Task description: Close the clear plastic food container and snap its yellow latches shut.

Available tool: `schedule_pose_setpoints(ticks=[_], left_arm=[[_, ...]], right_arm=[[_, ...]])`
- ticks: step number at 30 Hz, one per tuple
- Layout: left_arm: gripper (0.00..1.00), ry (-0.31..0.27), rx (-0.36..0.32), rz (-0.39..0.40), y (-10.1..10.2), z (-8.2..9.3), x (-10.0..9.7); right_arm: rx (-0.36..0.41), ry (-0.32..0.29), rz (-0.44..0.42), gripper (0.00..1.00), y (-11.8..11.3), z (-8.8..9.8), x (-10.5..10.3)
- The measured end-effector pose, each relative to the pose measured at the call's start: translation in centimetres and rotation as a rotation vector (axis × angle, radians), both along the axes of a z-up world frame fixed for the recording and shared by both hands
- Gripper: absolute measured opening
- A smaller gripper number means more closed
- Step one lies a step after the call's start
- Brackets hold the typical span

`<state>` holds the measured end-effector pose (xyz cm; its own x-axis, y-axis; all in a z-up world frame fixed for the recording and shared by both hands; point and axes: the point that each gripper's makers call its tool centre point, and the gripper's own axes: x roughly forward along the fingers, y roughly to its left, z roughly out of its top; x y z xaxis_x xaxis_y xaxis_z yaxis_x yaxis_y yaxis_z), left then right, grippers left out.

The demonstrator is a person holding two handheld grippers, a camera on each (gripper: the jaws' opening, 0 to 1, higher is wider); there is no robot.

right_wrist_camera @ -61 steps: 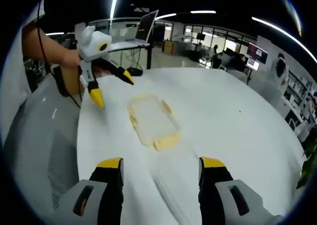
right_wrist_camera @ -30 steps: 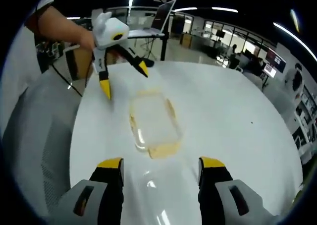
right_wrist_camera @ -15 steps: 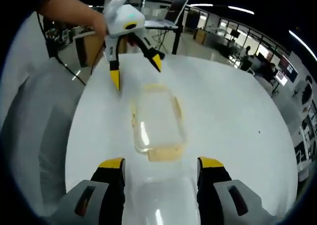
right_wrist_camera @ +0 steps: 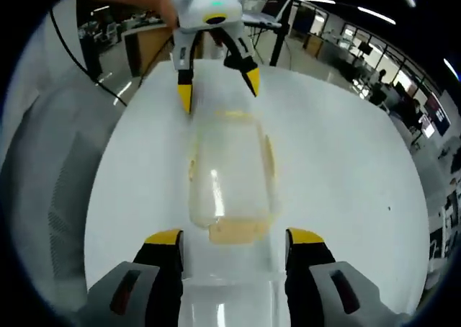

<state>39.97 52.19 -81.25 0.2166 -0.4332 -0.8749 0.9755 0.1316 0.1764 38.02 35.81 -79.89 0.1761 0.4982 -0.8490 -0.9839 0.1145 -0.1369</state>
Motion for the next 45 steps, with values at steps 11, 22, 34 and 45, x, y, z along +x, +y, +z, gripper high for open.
schedule_pose_setpoints(ticks=[11, 22, 34, 45], left_arm=[[0.66, 0.016, 0.058, -0.076, 0.2, -0.9, 0.7], [0.62, 0.032, 0.103, -0.136, 0.6, -1.6, 1.0], [0.55, 0.06, 0.115, -0.178, -0.3, -2.2, 1.2], [0.51, 0.106, 0.09, -0.208, -0.6, -2.3, 0.9]], right_arm=[[-0.039, 0.019, 0.017, 0.55, 0.1, -1.2, 0.2], [-0.043, 0.041, 0.022, 0.54, 0.6, -1.6, 0.3], [-0.071, 0.069, 0.036, 0.53, 0.7, -2.3, 0.7], [-0.104, 0.106, 0.058, 0.52, 0.7, -3.1, 0.5]])
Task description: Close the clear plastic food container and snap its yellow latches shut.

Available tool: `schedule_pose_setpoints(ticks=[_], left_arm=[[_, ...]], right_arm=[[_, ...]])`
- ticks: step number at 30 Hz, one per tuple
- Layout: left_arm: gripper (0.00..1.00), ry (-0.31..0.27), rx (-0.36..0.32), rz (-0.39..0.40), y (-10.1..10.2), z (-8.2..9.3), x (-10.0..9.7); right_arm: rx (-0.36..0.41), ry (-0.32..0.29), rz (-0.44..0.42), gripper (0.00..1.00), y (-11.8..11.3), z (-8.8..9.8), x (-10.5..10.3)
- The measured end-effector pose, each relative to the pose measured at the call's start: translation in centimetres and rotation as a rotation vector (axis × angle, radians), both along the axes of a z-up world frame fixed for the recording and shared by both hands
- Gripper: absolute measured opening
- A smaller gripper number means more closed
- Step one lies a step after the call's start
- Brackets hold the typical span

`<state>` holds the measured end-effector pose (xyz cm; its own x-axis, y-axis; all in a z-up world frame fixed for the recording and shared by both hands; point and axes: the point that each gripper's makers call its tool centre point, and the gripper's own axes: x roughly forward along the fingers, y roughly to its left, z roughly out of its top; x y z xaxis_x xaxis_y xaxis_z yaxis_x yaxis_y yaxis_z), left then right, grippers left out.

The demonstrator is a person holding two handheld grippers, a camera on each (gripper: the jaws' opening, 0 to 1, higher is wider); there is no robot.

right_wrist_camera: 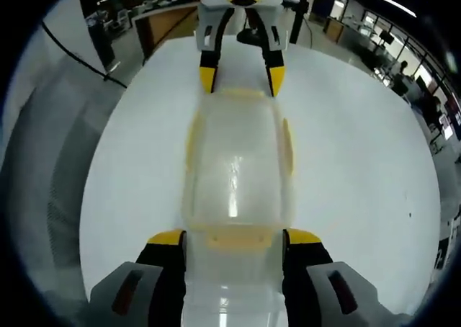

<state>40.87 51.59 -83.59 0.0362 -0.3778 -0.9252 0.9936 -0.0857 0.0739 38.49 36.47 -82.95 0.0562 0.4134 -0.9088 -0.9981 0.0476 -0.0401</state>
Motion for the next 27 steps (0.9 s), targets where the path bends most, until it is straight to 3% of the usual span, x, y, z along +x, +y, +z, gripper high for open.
schedule_pose_setpoints(ticks=[7, 17, 19, 27], left_arm=[[0.4, 0.019, -0.014, -0.015, -0.08, -0.09, -0.08], [0.39, 0.019, -0.012, 0.002, -0.13, -0.07, -0.17], [0.39, 0.016, -0.009, 0.003, -0.16, -0.03, -0.2], [0.39, 0.009, 0.01, 0.003, -0.22, -0.06, -0.26]], right_arm=[[-0.005, 0.014, 0.006, 0.52, 0.0, -0.34, 0.02], [-0.049, -0.028, 0.043, 0.48, -0.23, -0.58, 0.37], [-0.073, -0.073, 0.072, 0.43, -0.46, -0.59, 0.78], [-0.089, -0.079, 0.08, 0.41, -0.53, -0.66, 0.63]])
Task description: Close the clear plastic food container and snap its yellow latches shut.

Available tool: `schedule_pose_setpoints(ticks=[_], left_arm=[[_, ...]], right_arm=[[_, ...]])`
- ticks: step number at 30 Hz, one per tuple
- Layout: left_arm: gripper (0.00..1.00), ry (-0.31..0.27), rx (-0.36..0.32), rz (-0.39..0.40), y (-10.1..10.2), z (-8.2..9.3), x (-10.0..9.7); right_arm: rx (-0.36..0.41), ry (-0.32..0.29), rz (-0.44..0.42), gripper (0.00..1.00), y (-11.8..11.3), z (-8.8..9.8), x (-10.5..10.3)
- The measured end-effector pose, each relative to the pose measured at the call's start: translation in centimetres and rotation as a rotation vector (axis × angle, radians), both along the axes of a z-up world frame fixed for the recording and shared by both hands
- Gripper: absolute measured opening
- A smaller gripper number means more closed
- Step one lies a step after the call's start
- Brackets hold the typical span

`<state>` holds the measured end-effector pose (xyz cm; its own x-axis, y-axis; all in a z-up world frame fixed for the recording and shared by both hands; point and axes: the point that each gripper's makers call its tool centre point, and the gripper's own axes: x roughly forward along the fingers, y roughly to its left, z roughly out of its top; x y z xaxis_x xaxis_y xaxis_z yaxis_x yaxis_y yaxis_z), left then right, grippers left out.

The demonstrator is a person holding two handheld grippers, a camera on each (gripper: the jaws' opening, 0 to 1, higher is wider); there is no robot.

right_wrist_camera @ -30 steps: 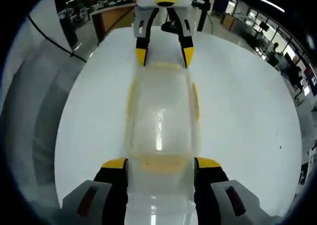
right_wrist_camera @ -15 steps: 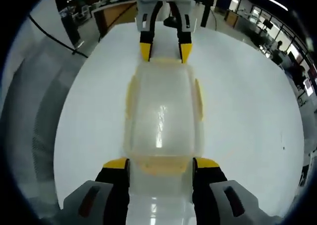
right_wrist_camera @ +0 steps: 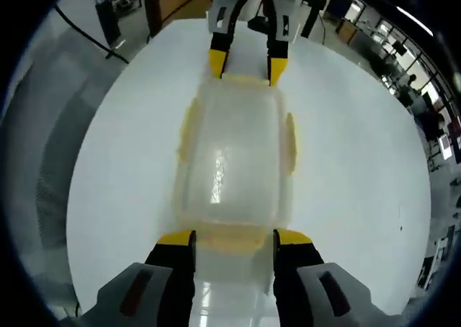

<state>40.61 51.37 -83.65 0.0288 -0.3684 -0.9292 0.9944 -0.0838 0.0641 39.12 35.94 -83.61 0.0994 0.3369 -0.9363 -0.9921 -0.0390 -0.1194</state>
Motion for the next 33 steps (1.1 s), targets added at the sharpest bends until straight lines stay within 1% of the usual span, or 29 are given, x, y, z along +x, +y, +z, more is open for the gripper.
schedule_pose_setpoints(ticks=[3, 9, 14, 22, 27, 33], left_arm=[[0.39, -0.003, 0.007, 0.003, 0.03, -0.01, -0.01], [0.39, 0.004, 0.006, -0.002, -0.01, -0.04, -0.08], [0.39, -0.001, 0.031, 0.003, 0.02, 0.01, -0.11], [0.39, -0.005, 0.051, 0.013, 0.1, -0.04, -0.08], [0.38, -0.005, 0.065, 0.016, 0.12, 0.01, -0.04], [0.38, 0.006, 0.077, 0.017, 0.2, -0.09, 0.02]], right_arm=[[-0.007, -0.004, 0.007, 0.38, 0.01, 0.07, -0.22], [-0.025, -0.016, 0.002, 0.37, 0.0, -0.02, -0.18], [-0.04, -0.03, -0.001, 0.37, 0.02, -0.01, -0.16], [-0.031, -0.023, 0.0, 0.36, 0.07, 0.03, -0.1], [-0.01, 0.007, -0.005, 0.36, 0.05, 0.22, 0.03], [-0.031, 0.006, 0.0, 0.36, 0.15, 0.12, -0.01]])
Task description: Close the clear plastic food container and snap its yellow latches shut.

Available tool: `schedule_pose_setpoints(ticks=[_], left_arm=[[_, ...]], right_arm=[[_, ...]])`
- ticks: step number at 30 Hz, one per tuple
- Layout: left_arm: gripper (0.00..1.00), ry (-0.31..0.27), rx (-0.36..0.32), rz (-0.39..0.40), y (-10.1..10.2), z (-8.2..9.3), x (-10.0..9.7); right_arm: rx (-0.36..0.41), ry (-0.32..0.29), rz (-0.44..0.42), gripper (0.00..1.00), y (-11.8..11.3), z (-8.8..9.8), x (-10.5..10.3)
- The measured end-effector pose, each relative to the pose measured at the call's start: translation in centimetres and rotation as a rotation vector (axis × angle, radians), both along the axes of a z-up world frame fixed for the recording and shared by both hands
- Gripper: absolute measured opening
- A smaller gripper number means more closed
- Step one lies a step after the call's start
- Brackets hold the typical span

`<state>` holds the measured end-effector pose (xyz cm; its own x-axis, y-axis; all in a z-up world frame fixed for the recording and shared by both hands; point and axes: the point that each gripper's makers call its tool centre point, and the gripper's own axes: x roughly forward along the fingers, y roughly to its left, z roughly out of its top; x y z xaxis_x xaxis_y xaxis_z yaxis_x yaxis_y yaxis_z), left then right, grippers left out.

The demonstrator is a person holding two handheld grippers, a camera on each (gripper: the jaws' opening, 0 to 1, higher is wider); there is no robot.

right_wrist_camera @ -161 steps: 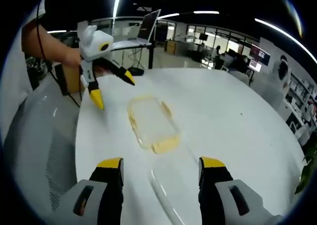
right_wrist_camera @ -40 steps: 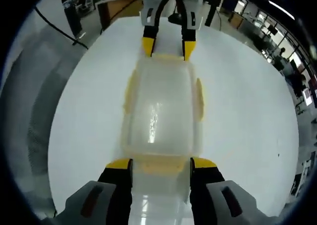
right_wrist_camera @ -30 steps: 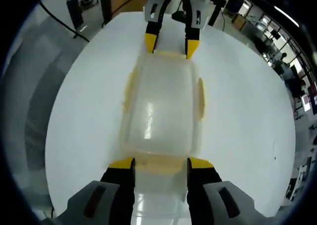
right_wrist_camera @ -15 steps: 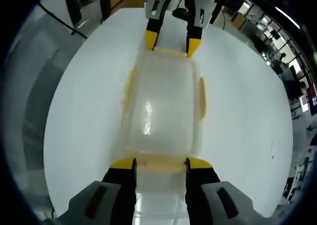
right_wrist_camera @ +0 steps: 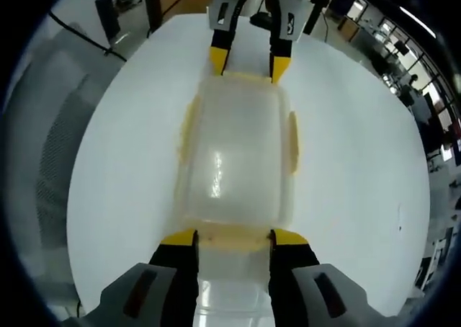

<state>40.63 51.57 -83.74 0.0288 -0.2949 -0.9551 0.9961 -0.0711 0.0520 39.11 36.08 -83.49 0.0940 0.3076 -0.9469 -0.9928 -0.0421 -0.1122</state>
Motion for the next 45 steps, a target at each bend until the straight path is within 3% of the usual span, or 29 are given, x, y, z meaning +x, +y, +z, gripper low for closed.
schedule_pose_setpoints(ticks=[33, 39, 45], left_arm=[[0.38, -0.028, -0.01, 0.032, 0.3, 0.0, -0.2], [0.38, -0.054, 0.036, 0.022, 0.7, 0.1, -0.3], [0.38, -0.063, 0.023, 0.028, 1.0, 1.4, -0.5]], right_arm=[[-0.016, -0.029, 0.0, 0.36, 0.2, -0.3, 0.1], [0.003, -0.029, -0.005, 0.36, 0.7, 0.2, 0.0], [0.03, -0.033, -0.004, 0.36, 0.8, 1.3, -0.3]])
